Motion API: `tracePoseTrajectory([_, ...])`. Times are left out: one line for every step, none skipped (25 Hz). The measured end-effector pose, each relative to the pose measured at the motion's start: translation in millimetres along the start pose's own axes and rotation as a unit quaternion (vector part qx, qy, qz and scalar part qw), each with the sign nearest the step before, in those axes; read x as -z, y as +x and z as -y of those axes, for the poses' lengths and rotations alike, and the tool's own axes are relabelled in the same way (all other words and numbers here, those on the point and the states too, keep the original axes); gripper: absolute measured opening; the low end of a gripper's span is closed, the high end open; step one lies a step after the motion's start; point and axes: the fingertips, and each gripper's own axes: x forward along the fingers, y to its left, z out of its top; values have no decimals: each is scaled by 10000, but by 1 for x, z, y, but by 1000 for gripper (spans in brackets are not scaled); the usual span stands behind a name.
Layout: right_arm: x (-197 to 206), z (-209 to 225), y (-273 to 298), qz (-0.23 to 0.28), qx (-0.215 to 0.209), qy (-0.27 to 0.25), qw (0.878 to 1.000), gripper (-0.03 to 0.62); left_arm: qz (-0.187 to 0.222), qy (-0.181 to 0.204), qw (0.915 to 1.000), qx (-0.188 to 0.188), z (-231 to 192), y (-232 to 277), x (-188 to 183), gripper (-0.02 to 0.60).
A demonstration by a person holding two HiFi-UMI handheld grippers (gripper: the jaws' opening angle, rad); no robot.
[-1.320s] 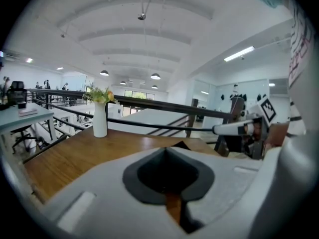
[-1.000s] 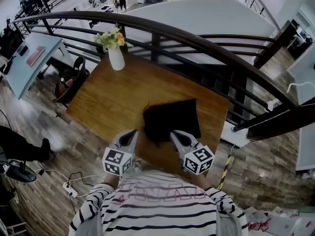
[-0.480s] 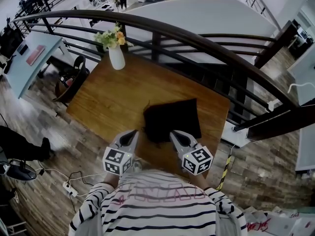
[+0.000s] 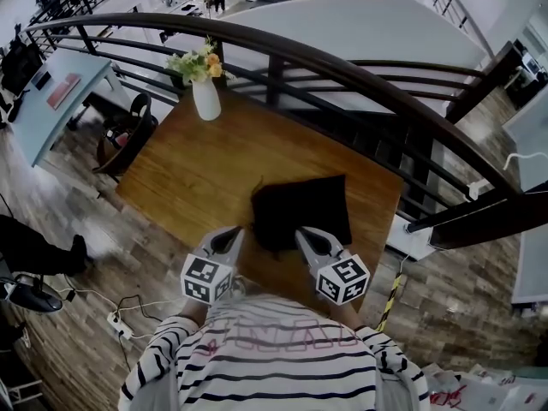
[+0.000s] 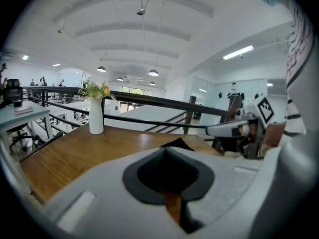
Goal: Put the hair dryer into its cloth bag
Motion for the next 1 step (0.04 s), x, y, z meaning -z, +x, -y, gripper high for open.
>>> tracePoseTrajectory([0,1,1,-3,0,-2,10000,0,2,-1,10000,8,0,1,0,2])
